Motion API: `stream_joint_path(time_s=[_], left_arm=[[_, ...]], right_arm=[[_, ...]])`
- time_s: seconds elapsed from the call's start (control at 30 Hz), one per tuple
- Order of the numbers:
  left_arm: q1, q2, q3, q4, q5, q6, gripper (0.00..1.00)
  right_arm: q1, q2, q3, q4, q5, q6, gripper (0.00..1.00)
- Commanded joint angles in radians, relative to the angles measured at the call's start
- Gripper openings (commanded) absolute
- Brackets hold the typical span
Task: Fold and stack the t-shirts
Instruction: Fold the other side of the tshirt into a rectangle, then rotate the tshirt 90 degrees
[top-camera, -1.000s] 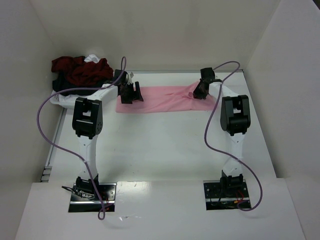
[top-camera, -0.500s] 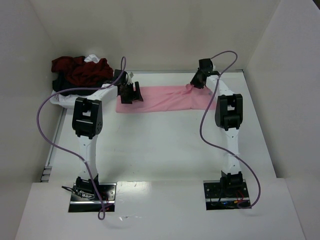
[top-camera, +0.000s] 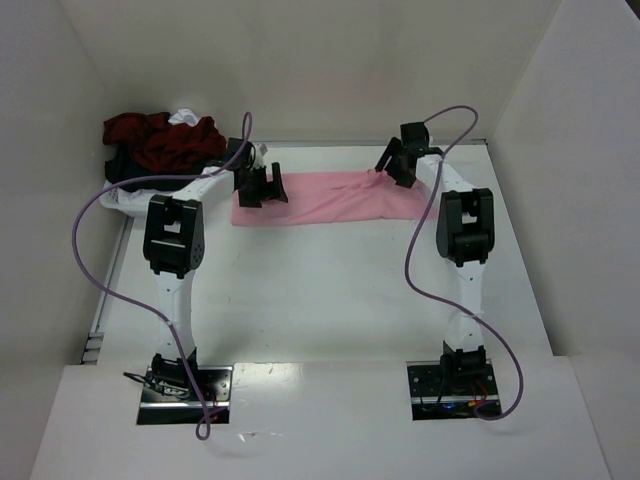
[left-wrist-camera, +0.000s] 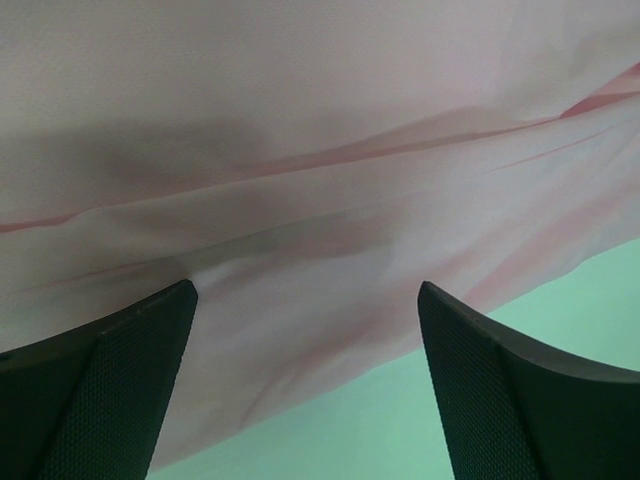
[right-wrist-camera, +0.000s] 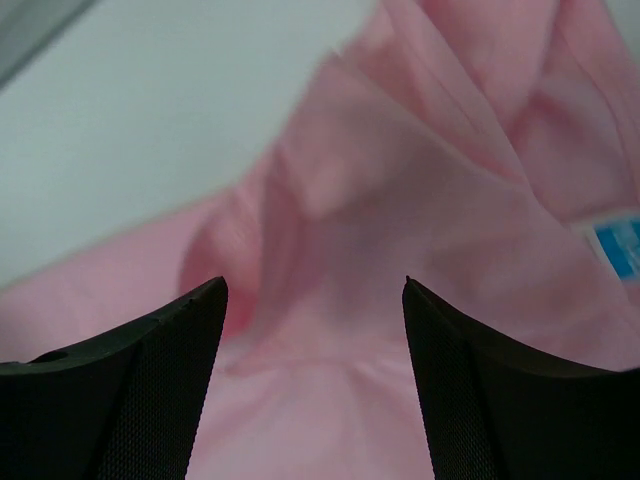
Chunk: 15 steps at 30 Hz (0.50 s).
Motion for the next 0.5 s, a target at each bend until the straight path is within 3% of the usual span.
stream_joint_path(time_s=[0.0,0.13,0.23,0.47], left_arm=[[0.009,-0.085,0.028,-0.042,-0.019,0.099,1.0],[0.0,-0.153,0.039,-0.014,-0.019,0.32,1.0],[-0.024,-0.139,0.073,-0.019,-0.04,0.497,1.0],[-0.035,-0.058,0.09,-0.011,-0.093,0.731,1.0]], right_arm=[[-0.01,-0.223,-0.156,0.096,0.028,0.002,0.76],[-0.01,-0.358,-0.397,0.158,0.054,0.003,0.76],[-0.01,-0.39,-0.457,0.167,0.054,0.003,0.76],[-0.01,-0.439,-0.549,0.167,0.023,0.012,0.76]])
